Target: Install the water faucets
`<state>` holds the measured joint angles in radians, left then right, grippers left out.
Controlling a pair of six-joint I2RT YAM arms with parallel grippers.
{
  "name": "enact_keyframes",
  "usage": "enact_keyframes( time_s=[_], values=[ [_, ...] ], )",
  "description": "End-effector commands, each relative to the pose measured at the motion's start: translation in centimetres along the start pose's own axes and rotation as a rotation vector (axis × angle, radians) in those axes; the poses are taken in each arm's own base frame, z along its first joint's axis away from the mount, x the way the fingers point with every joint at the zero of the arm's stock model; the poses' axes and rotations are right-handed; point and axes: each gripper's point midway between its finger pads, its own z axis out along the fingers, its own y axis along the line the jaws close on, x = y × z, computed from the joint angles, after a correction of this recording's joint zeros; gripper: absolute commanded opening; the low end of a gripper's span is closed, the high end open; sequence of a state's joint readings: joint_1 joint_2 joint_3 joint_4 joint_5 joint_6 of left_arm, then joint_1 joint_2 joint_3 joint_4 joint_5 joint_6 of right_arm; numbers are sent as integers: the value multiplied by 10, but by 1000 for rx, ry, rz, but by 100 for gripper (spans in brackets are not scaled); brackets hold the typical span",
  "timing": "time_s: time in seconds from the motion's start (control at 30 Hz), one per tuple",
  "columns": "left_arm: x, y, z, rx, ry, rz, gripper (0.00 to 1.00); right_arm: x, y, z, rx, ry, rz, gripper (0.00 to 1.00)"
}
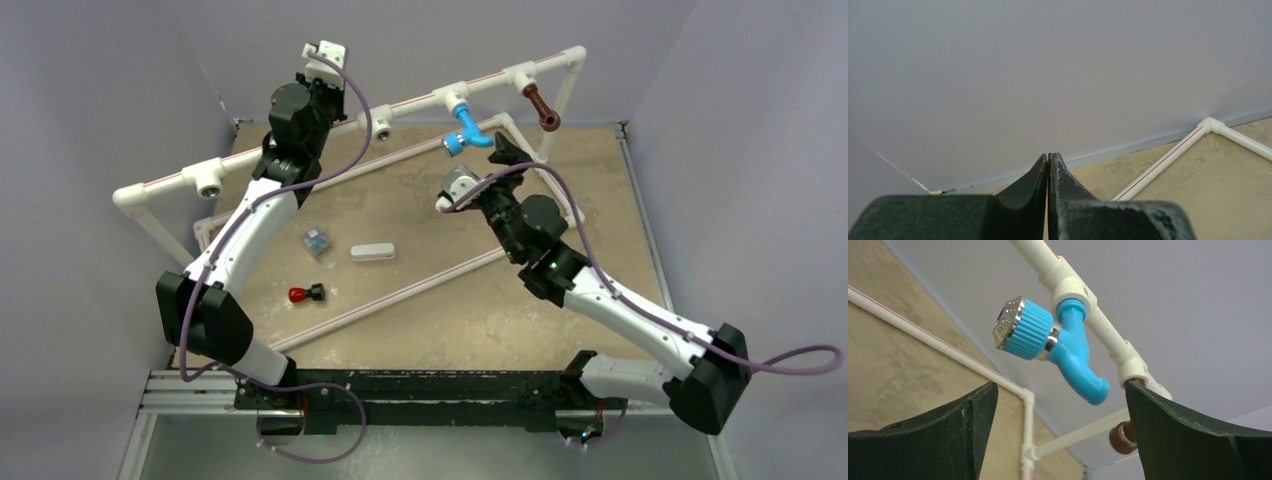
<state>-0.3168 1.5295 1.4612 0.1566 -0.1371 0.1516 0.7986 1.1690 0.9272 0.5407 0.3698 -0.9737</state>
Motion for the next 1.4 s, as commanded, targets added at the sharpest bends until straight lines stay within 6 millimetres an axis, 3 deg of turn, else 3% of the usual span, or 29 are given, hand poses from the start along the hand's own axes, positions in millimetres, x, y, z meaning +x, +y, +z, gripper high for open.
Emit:
enact_keyframes(
  time_s=[0.0,0.17,0.33,0.5,0.7,0.77,0.93,1.23,1.37],
  values=[
    [52,-38,-1,137,150,3,0,-24,-11,-27,-39,-78,298,98],
    [49,-35,0,120,144,-4,0,-26,-7,-53,-90,-50,551,98],
    [30,-24,2,72,104,-6,0,-17,13,-74,-142,47,841,98],
    [-15,-9,11,16,26,-18,0,-16,45,-89,-239,132,1054,98],
    [-97,0,-2,34,-126,-85,1,-5,97,-103,-359,269,1224,98],
    [-124,-1,-15,65,-181,-118,4,2,111,-106,-373,305,1264,98],
    [-148,-16,-62,202,-164,-222,22,14,123,-110,-334,322,1340,98],
    [-103,-60,-183,487,69,-384,56,36,76,-113,-20,308,1456,98],
    [-78,-71,-242,568,156,-451,64,46,54,-117,107,306,1474,98]
  ],
)
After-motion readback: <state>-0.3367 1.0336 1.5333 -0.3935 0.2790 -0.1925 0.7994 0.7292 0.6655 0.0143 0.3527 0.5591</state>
